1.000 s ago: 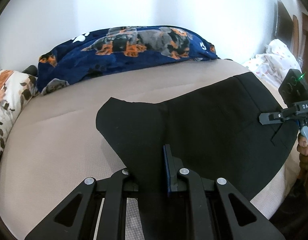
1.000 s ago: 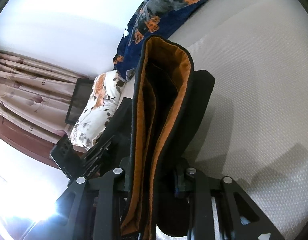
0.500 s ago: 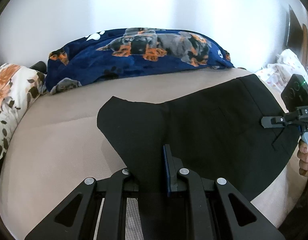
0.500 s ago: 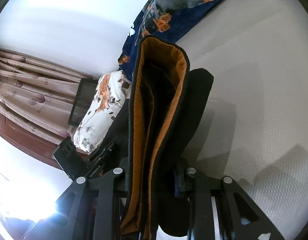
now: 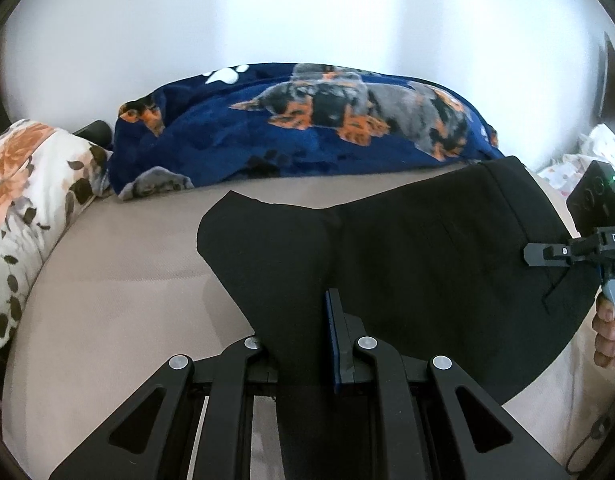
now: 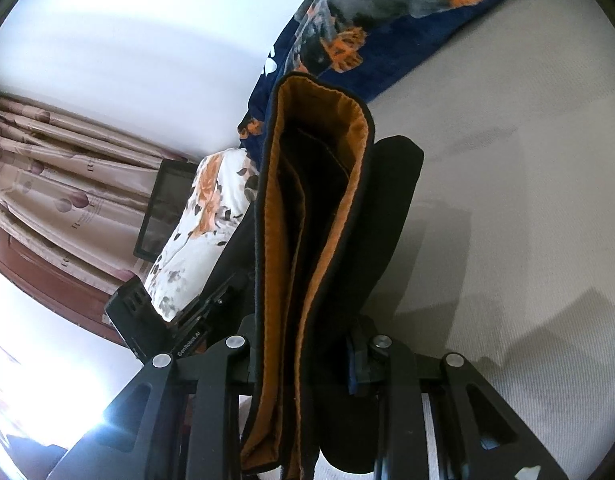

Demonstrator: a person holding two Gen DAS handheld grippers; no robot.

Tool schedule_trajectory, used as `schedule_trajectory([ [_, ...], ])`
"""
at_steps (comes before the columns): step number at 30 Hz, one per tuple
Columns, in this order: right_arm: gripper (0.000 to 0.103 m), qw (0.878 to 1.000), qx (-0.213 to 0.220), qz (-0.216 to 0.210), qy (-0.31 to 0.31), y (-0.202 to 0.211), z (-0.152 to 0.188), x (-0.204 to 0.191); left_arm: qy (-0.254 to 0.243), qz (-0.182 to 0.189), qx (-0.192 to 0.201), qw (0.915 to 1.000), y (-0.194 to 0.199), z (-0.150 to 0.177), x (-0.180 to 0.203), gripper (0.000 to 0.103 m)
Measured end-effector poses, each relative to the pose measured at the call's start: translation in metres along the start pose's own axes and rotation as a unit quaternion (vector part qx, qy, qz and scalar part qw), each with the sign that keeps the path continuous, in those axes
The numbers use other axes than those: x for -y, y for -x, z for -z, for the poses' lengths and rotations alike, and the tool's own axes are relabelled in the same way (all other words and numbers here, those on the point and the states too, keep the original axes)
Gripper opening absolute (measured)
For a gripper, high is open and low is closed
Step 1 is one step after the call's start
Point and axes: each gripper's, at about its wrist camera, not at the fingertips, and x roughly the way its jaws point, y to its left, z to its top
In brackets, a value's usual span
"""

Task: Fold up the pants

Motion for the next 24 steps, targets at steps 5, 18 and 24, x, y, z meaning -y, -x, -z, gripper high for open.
schedule_trajectory([
  [5, 0.025, 1.000, -0.002, -0.004, 0.013, -0.024, -0.026, 0.000, 0.005, -0.014, 0.003, 0.9999, -0.018, -0.014, -0.019, 0.015],
  [18, 0.025, 0.999, -0.005, -0.001, 0.037, -0.070, -0.079, 0.006, 0.020, -0.041, 0.008, 0.9989, -0.065, -0.046, -0.055, 0.015],
  [24, 0.025, 1.000, 0.001, -0.004, 0.029, -0.082, -0.091, 0.015, 0.028, -0.048, 0.006, 0.9984, -0.082, -0.052, -0.066, 0.015],
])
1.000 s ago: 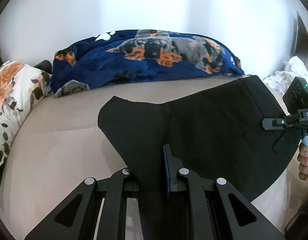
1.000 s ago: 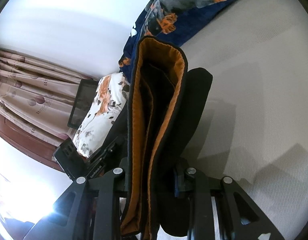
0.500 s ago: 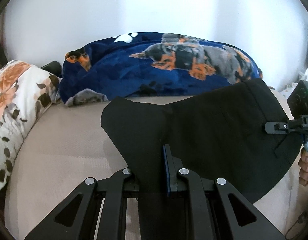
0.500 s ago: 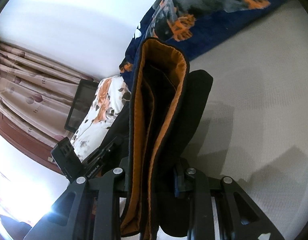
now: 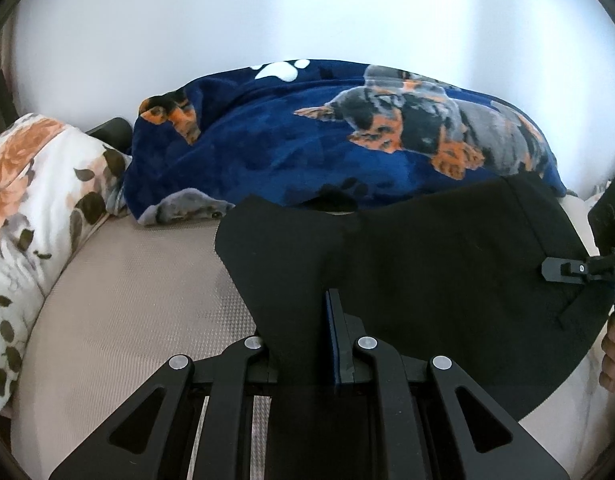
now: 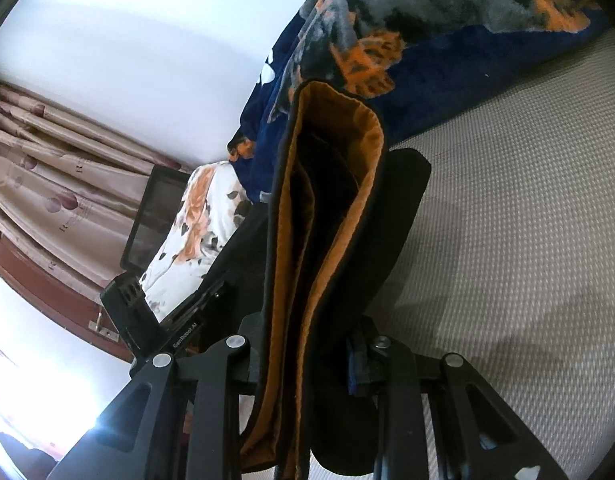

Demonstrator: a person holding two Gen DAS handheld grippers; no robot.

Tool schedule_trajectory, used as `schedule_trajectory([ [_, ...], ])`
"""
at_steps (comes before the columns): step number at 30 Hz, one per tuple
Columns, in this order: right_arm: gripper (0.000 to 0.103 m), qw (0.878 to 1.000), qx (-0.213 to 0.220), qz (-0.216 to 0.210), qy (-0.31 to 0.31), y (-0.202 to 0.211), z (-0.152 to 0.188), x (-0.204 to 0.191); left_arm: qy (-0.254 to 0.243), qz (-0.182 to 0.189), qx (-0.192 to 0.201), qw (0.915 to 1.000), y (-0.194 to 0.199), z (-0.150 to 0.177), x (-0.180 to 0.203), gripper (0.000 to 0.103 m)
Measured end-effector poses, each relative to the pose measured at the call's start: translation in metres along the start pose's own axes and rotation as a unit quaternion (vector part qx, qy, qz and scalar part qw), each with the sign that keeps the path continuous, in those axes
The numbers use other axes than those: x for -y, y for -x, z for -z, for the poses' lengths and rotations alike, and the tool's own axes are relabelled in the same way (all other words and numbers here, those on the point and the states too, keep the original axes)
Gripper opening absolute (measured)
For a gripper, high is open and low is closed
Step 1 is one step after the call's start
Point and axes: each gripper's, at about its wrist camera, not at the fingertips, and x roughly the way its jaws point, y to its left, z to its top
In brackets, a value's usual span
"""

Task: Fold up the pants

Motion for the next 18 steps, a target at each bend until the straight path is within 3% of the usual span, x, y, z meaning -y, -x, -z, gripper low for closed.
schedule_trajectory([
  [6, 0.025, 1.000, 0.004, 0.007, -0.008, -0.006, -0.004, 0.012, 0.003, -0.014, -0.009, 0.9999, -0.021, 0.009, -0.008, 0.016],
  [12, 0.024, 0.999, 0.003, 0.053, 0.010, -0.011, -0.003, 0.015, 0.011, -0.013, -0.016, 0.9997, -0.028, 0.016, -0.014, 0.019],
  [18, 0.024, 0.995, 0.005, 0.091, 0.026, -0.015, 0.001, 0.015, 0.036, -0.012, -0.032, 0.9988, -0.035, 0.019, -0.023, 0.038],
])
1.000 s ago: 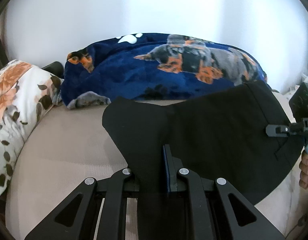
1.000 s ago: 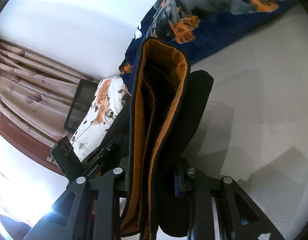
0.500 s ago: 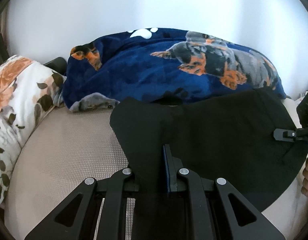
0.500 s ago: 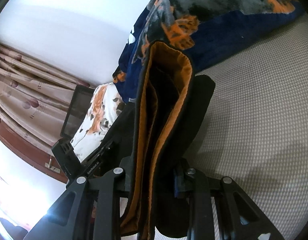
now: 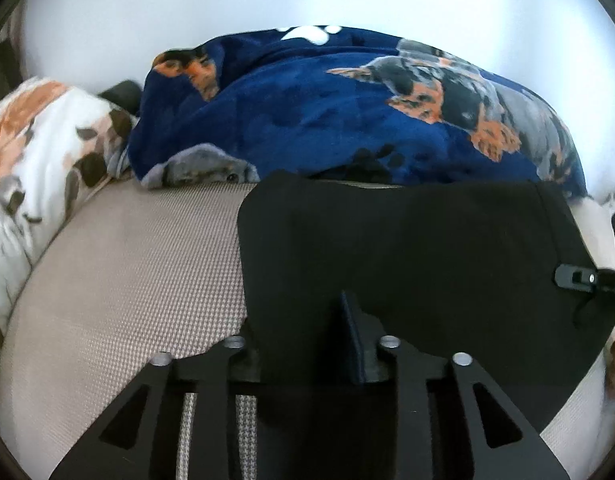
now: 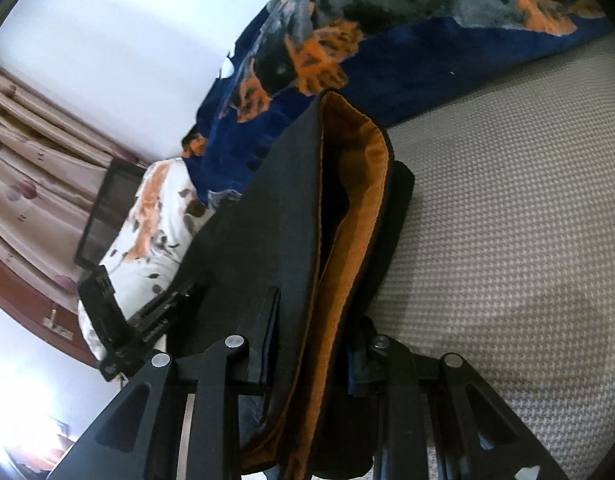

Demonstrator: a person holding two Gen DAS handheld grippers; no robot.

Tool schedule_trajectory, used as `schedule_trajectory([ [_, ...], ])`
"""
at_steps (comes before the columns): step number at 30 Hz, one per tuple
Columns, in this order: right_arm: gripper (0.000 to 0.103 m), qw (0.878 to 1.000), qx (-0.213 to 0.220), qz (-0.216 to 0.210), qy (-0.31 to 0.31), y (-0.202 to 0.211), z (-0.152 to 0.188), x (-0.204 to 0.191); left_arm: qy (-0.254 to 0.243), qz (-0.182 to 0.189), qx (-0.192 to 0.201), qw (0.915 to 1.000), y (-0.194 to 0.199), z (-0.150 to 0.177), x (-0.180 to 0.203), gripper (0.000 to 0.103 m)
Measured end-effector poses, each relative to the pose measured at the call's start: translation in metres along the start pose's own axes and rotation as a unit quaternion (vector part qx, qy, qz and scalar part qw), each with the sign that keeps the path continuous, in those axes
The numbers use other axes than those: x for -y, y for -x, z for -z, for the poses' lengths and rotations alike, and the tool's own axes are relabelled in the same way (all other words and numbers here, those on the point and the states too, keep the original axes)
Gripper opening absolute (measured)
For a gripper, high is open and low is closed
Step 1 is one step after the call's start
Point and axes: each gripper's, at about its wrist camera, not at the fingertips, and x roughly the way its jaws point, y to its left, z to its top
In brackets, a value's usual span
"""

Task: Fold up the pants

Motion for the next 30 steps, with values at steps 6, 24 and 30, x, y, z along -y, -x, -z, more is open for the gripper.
schedule_trajectory([
  [6, 0.029, 0.995, 0.017, 0.079, 0.052, -0.002, 0.006, -0.017, 0.007, -0.007, -0.005, 0.9999, -0.002, 0.000, -0.002, 0.044],
  [24, 0.052, 0.965, 0.059, 0.231, 0.113, -0.005, 0.017, -0.041, -0.010, -0.032, 0.000, 0.9994, -0.002, 0.000, 0.004, 0.047],
  [30, 0.059, 0.956, 0.060, 0.261, 0.120, -0.007, 0.017, -0.044, -0.010, -0.032, 0.000, 0.9994, -0.002, 0.000, 0.004, 0.047],
])
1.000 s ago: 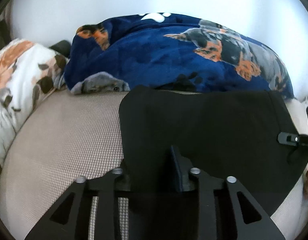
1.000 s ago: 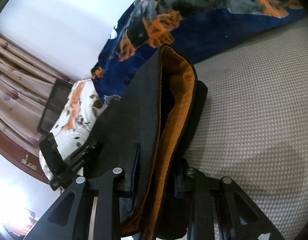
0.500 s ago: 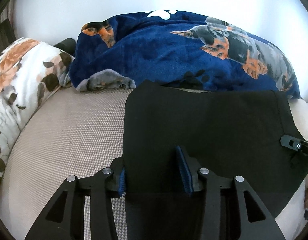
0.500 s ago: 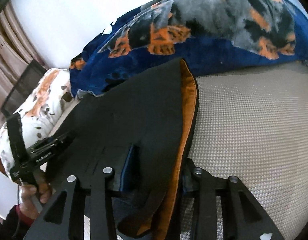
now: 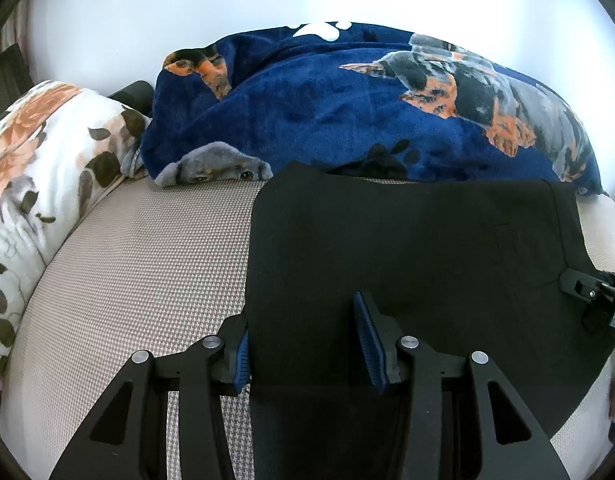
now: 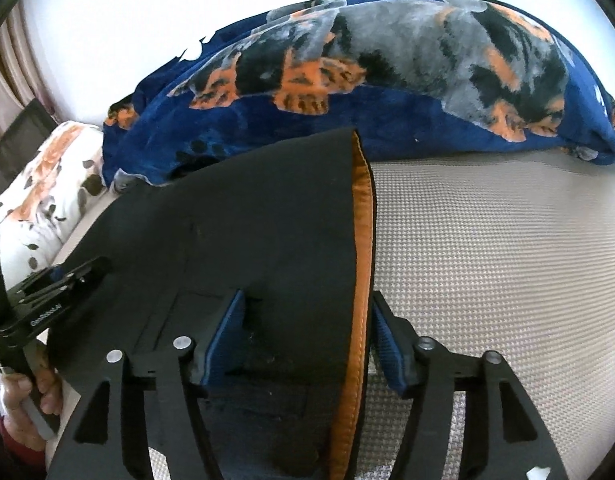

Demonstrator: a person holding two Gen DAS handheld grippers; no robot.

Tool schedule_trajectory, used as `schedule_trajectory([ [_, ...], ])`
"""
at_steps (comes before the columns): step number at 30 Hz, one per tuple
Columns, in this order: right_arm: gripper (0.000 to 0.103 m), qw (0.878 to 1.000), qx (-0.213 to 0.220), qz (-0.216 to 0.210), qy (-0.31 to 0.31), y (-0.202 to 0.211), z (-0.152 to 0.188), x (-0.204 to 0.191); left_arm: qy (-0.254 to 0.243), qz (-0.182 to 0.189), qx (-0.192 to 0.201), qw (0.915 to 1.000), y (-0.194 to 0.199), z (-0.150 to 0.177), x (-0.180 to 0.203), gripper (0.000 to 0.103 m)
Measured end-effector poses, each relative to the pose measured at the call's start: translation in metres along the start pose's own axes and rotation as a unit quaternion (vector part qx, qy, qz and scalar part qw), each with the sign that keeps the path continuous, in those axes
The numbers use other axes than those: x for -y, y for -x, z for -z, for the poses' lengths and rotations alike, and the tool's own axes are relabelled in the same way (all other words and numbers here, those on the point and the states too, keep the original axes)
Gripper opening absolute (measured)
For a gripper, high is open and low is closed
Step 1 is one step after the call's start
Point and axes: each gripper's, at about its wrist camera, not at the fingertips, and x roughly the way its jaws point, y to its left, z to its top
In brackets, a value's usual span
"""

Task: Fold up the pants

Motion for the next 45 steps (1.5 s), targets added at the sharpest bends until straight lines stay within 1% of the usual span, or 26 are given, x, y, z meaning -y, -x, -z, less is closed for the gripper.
schedule_trajectory([
  [4, 0.061, 1.000, 0.001, 0.011, 0.005, 0.0004, 0.0004, -0.0025, 0.000, 0.000, 0.000, 1.0000, 0.0001, -0.0001, 0.0001, 0.047],
  [22, 0.065, 1.000, 0.000, 0.012, 0.001, -0.0008, -0.0001, -0.0003, 0.000, -0.001, 0.000, 1.0000, 0.0002, -0.0001, 0.0002, 0.047],
  [35, 0.071, 1.000, 0.000, 0.023, 0.002, -0.0012, -0.0002, -0.0014, 0.000, -0.002, 0.000, 1.0000, 0.0005, -0.0005, 0.0000, 0.047],
  [45, 0.072, 1.000, 0.000, 0.028, 0.003, -0.0006, -0.0002, -0.0022, 0.000, -0.001, 0.000, 1.0000, 0.0005, -0.0007, -0.0003, 0.048],
])
